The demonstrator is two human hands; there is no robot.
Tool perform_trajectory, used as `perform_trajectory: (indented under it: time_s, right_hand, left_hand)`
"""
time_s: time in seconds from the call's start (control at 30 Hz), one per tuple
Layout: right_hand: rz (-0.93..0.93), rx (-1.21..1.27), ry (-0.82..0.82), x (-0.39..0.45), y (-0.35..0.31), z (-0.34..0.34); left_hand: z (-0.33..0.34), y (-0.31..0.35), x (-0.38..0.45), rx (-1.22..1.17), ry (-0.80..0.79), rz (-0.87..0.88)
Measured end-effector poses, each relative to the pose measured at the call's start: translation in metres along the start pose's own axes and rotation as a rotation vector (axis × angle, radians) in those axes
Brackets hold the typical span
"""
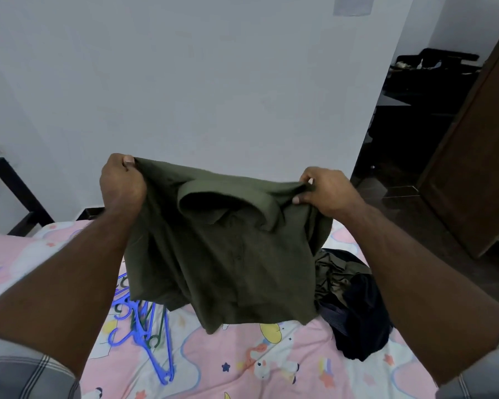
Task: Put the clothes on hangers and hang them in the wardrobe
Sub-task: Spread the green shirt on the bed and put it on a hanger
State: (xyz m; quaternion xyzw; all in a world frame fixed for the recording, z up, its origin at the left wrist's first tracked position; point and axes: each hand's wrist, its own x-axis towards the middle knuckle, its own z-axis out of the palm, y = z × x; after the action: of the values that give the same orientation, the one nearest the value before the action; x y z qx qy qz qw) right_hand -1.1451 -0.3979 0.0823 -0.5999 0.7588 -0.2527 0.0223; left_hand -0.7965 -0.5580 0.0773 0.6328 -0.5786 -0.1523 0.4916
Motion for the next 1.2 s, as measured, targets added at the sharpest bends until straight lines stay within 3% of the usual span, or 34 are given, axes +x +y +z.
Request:
perform_trajectory:
  time_s: [0.03,0.13,0.17,0.27,0.3,0.37,0.4,0.5,0.6,0.73,1.0,1.13,1.2]
  right_hand:
    - [-0.013,0.018,-0.026,0.002,0.002,-0.001]
    - [-0.015,0.118,0.289,0.006,0.003,-0.009]
    - [-0.011,0.135,0.286,0.006,0.001,-0.012]
    - [-0.061,0.002,-0.094,0.003,-0.002,-0.006]
    - [-0.058,0.011,-0.05,0.003,-0.001,-0.004]
    - [0.003,0.126,0.194,0.004,0.001,-0.005]
    - [0.007,0.123,0.224,0.004,0.002,-0.004]
    - [-0.038,0.085,-0.042,-0.002,0.002,0.003]
    - [-0.031,0.16,0.067,-0.003,0.008,-0.001]
    - [-0.092,0.027,-0.069,0.0,0.014,-0.001]
    - [0.039,0.171,0.181,-0.005,0.011,0.001]
    - [0.073,0.146,0.121,-0.012,0.009,0.002]
    - [0.118,0.178,0.185,-0.016,0.009,0.0]
  left_hand:
    - [0.0,-0.001,0.0,0.003,0.005,-0.003]
    - [-0.001,-0.003,0.001,0.002,0.022,-0.004]
    - [-0.001,-0.003,0.0,0.006,0.023,-0.011]
    - [0.0,-0.004,-0.002,0.001,0.008,-0.04]
    - [0.001,-0.004,-0.003,-0.005,-0.001,-0.039]
    - [0.003,-0.007,-0.007,-0.003,-0.02,-0.033]
    - [0.004,-0.008,-0.009,0.001,-0.032,-0.037]
    - [0.005,-0.012,-0.014,0.013,-0.065,-0.06]
    - [0.004,-0.018,-0.015,0.021,-0.075,-0.069]
    - [0.003,-0.022,-0.015,0.046,-0.08,-0.065]
    - [0.002,-0.024,-0.018,0.008,-0.086,-0.044]
    - [-0.005,-0.021,-0.018,-0.022,-0.115,-0.054]
    - [-0.01,-0.022,-0.017,-0.033,-0.137,-0.044]
